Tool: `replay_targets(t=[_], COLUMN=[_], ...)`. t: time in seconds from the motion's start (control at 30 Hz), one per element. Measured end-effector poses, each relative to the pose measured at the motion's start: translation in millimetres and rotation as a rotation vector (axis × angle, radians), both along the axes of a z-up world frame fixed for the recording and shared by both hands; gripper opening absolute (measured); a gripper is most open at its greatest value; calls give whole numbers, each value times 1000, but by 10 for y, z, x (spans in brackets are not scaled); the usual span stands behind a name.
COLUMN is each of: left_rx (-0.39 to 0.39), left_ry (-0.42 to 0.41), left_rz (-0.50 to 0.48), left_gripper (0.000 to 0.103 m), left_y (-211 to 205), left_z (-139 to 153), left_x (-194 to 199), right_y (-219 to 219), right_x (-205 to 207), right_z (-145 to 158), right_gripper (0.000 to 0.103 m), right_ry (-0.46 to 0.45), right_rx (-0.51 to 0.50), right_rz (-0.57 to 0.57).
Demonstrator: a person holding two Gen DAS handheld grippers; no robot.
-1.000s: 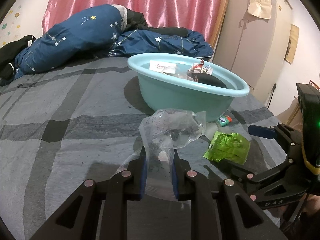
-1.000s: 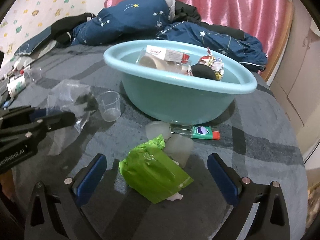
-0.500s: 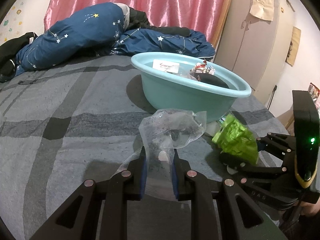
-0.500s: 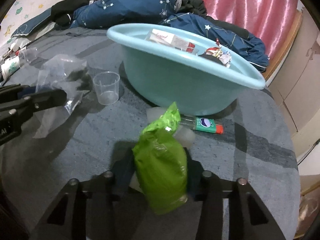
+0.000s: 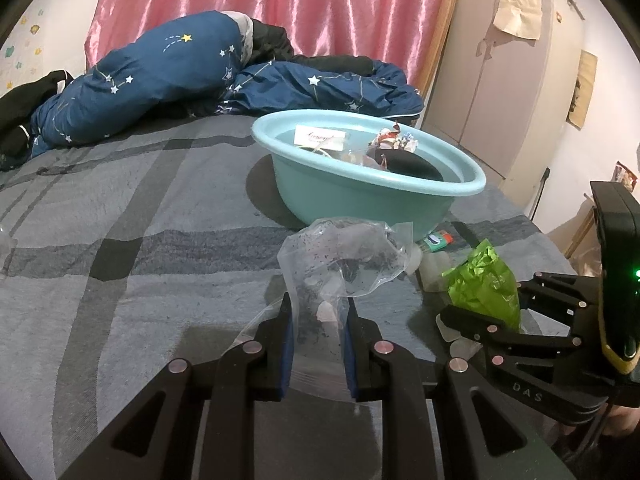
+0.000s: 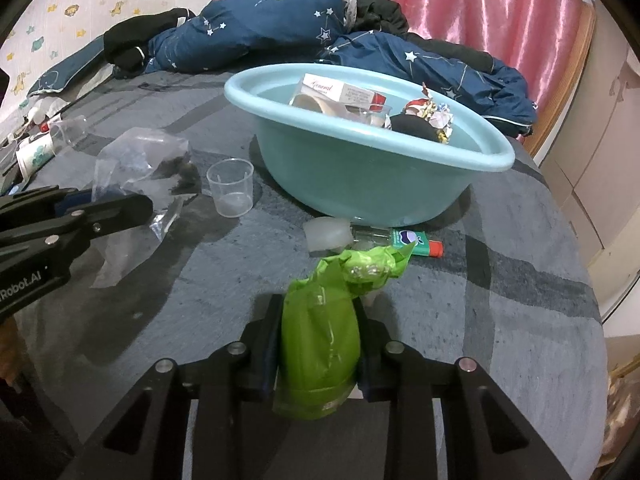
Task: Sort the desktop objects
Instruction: 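Grasp the clear zip bag with the left gripper while the right gripper grasps the green plastic bag, then carry the zip bag with the left gripper while the right gripper carries the green bag over the basin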
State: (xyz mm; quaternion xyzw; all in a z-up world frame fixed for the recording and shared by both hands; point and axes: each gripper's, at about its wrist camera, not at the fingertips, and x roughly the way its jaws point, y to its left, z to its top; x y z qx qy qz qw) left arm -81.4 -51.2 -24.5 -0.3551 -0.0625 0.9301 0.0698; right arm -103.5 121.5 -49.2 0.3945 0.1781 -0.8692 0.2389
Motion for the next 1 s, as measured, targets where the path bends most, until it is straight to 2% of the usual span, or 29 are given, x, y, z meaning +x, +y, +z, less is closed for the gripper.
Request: replay_targets(t=[1.0], left_rx=[-35], left_ry=[43], left_rz=[-25], left_gripper=[22], left_y=[242], left_z=[458], left_x=[244], right_y=[251], right_x=[427], right_z=[636], right_gripper=[32], right_ry=[68], right_rx=[-127], right_rz=[-17])
